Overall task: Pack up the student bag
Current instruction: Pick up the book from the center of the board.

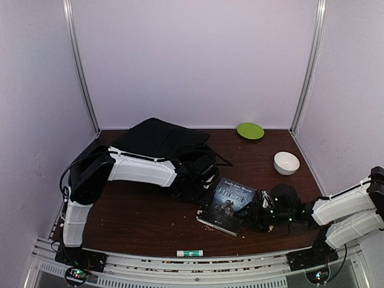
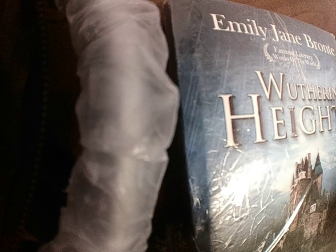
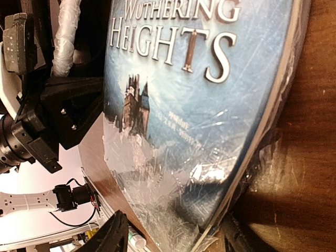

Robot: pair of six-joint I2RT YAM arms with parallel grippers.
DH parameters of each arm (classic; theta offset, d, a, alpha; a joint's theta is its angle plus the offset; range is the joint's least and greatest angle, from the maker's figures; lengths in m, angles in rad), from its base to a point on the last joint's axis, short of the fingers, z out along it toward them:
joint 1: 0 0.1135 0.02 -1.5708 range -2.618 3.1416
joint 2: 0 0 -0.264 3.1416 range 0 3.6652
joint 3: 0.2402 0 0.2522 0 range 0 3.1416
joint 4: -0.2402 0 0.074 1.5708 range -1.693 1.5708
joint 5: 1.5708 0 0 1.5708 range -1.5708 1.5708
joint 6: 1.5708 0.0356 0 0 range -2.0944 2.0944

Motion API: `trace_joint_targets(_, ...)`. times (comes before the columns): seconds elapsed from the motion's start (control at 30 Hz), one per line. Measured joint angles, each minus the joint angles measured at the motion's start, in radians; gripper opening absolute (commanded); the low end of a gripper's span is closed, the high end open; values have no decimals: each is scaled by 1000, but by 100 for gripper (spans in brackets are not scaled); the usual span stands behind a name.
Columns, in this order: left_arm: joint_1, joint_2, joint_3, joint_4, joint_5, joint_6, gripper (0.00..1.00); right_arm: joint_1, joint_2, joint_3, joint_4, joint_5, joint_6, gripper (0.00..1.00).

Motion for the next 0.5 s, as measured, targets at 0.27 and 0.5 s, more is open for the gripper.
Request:
trace_joint_targets(0.27, -3, -8, -39, 82, 17, -6, 8, 6, -72, -7, -77, 49, 15, 71)
trace_joint_targets(0.5, -19, -47, -79, 86, 23, -18, 46, 6, -174, -7, -215, 169, -30, 76)
